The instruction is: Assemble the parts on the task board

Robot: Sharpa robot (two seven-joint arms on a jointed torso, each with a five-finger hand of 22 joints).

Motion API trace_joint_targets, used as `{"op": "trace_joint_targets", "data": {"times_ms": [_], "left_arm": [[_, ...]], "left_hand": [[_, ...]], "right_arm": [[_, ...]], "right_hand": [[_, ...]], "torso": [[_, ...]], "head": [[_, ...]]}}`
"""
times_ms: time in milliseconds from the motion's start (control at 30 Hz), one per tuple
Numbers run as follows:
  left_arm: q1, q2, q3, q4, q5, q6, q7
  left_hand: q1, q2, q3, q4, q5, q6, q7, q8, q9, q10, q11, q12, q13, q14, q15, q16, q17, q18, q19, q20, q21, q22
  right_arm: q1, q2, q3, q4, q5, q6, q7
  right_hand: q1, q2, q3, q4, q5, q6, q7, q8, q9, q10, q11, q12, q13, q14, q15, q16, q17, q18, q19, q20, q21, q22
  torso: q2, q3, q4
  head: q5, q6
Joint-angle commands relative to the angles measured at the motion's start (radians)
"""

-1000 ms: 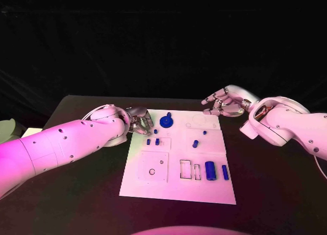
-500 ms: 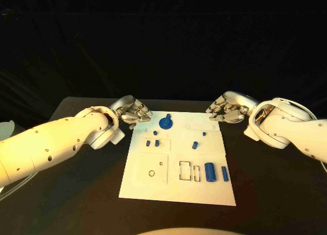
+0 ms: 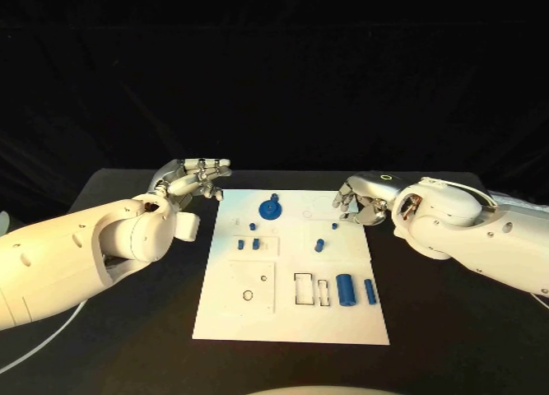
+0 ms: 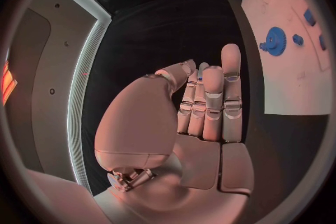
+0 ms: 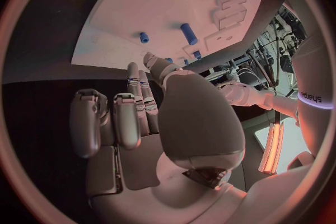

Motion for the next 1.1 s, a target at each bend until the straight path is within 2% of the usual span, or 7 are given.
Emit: {"op": "trace_joint_targets", "data": {"times_ms": [33,233,667,967,1100], "left_arm": [[-0.001,-0.004,0.000,0.018,0.117,0.042,0.060],[-0.003,-0.010,-0.001,0.035,0.122,0.052,0.063],[-0.003,-0.015,-0.001,0.048,0.123,0.065,0.062],[-0.003,-0.018,-0.001,0.048,0.123,0.071,0.064],[-0.003,-0.018,-0.001,0.047,0.123,0.071,0.066]], "left_hand": [[-0.008,0.003,-0.007,0.002,0.002,0.006,-0.002,0.006,-0.001,-0.002,-0.004,0.004,0.001,-0.009,0.001,-0.007,-0.003,0.018,-0.010,0.000,-0.004,-0.002],[-0.007,0.004,-0.008,0.000,0.002,0.007,-0.003,0.006,-0.001,-0.003,-0.004,0.006,0.001,-0.011,0.000,-0.009,-0.008,0.019,-0.010,0.000,-0.005,-0.002],[-0.005,0.005,-0.010,-0.002,0.003,0.008,-0.004,0.008,-0.001,-0.003,-0.005,0.009,0.002,-0.012,0.000,-0.010,-0.010,0.019,-0.011,0.000,-0.006,-0.003],[-0.003,0.005,-0.011,-0.006,0.003,0.009,-0.004,0.008,-0.001,-0.004,-0.006,0.011,0.002,-0.014,-0.001,-0.011,-0.014,0.019,-0.011,0.000,-0.007,-0.004],[-0.001,0.006,-0.012,-0.008,0.003,0.009,-0.005,0.009,-0.001,-0.004,-0.006,0.012,0.003,-0.015,-0.001,-0.012,-0.017,0.019,-0.011,-0.001,-0.008,-0.004]], "right_arm": [[-0.009,0.011,-0.001,-0.006,-0.108,0.046,-0.040],[-0.021,0.031,-0.003,-0.018,-0.125,0.068,-0.043],[-0.030,0.058,-0.005,-0.044,-0.135,0.089,-0.039],[-0.041,0.071,-0.007,-0.051,-0.135,0.109,-0.030],[-0.045,0.076,-0.007,-0.052,-0.135,0.119,-0.030]], "right_hand": [[0.000,-0.009,0.010,0.001,-0.010,-0.005,-0.006,-0.006,-0.002,-0.006,-0.001,-0.004,-0.019,0.064,0.002,-0.008,0.052,0.010,-0.008,0.000,-0.006,-0.003],[0.000,-0.009,0.019,0.000,-0.013,-0.001,-0.008,-0.004,-0.001,-0.007,-0.002,-0.004,-0.039,0.063,-0.001,-0.011,0.048,0.010,-0.008,-0.002,-0.008,-0.006],[0.000,-0.005,0.032,0.001,-0.016,0.007,-0.009,-0.003,0.000,0.000,-0.004,-0.001,-0.062,0.063,-0.003,-0.015,0.044,0.011,-0.008,-0.005,-0.011,-0.008],[0.002,0.006,0.049,-0.005,-0.017,0.037,-0.015,0.005,0.006,0.036,-0.011,0.008,-0.088,0.065,-0.006,-0.013,0.046,0.010,-0.005,-0.008,-0.010,-0.005],[0.002,0.011,0.053,-0.008,-0.017,0.051,-0.018,0.008,0.009,0.054,-0.014,0.009,-0.096,0.066,-0.008,-0.012,0.047,0.009,-0.003,-0.010,-0.008,-0.002]], "torso": [[0.001,0.0005,0.0004],[0.002,0.0006,-0.0013],[0.001,0.0009,-0.0001],[0.001,0.0017,-0.0017],[0.002,0.0016,-0.0011]], "head": [[-0.003,0.000],[-0.001,-0.001],[-0.002,-0.004],[0.011,-0.009],[0.011,-0.010]]}}
